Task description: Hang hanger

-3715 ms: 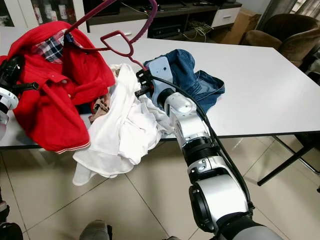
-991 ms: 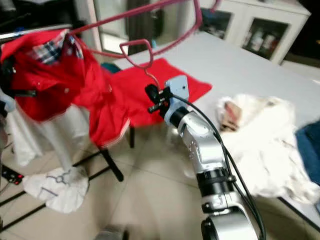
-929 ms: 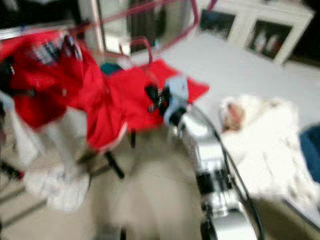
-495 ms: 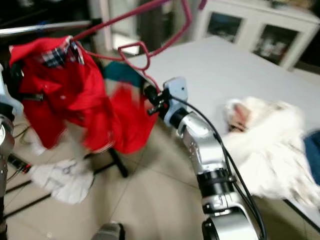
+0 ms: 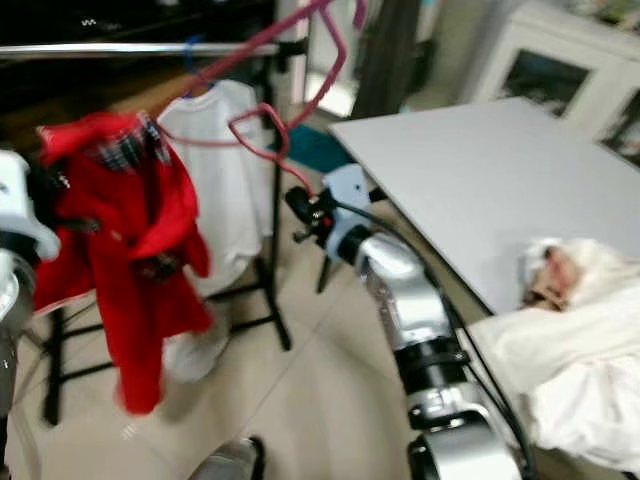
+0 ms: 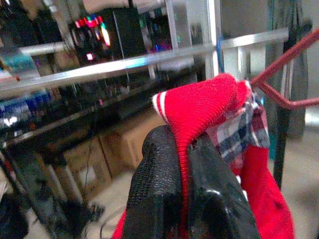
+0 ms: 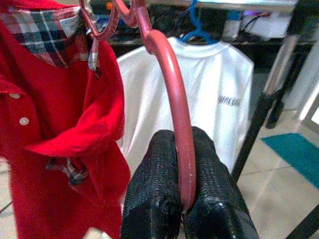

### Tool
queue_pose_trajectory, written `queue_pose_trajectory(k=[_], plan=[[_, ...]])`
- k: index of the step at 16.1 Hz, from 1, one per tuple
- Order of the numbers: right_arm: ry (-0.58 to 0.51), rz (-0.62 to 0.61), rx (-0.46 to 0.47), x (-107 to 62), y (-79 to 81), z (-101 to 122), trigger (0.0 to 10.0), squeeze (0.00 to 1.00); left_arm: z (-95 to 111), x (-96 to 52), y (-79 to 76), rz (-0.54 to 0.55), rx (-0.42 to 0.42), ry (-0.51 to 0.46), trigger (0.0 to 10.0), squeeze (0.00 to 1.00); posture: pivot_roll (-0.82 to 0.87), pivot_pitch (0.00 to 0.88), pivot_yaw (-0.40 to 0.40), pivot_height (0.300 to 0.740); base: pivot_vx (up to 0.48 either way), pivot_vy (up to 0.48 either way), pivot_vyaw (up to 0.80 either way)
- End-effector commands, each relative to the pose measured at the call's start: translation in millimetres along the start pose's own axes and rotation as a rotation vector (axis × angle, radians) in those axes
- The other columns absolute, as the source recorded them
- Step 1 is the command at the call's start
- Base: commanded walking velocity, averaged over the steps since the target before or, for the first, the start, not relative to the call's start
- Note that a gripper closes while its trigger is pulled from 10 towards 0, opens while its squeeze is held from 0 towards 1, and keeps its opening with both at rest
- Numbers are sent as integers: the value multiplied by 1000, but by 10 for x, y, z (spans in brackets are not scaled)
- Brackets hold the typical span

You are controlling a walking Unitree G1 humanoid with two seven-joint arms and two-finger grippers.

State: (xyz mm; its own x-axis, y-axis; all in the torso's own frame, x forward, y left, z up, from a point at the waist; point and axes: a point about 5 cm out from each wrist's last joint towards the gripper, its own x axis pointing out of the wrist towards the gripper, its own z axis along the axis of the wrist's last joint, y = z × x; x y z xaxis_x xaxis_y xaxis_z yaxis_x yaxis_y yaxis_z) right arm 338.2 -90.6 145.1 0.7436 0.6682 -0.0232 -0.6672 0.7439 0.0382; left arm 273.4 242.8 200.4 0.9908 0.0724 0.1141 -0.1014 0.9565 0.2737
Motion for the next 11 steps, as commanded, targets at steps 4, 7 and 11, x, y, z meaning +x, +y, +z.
queue_pose_trajectory(k=[4,7,11], plan=[[62,225,-99,-298,-101,-94,10000,0,-213,-112,-82,-150,12,102,10000,0,180,23,-81,740,0,0,0],[133,328,-150,-517,-250,-139,10000,0,-312,-169,-29,-175,5,150,10000,0,176,24,-80,740,0,0,0],[165,343,-178,-593,-396,-129,10000,0,-379,-209,-65,-221,1,172,10000,0,173,31,-80,740,0,0,0]])
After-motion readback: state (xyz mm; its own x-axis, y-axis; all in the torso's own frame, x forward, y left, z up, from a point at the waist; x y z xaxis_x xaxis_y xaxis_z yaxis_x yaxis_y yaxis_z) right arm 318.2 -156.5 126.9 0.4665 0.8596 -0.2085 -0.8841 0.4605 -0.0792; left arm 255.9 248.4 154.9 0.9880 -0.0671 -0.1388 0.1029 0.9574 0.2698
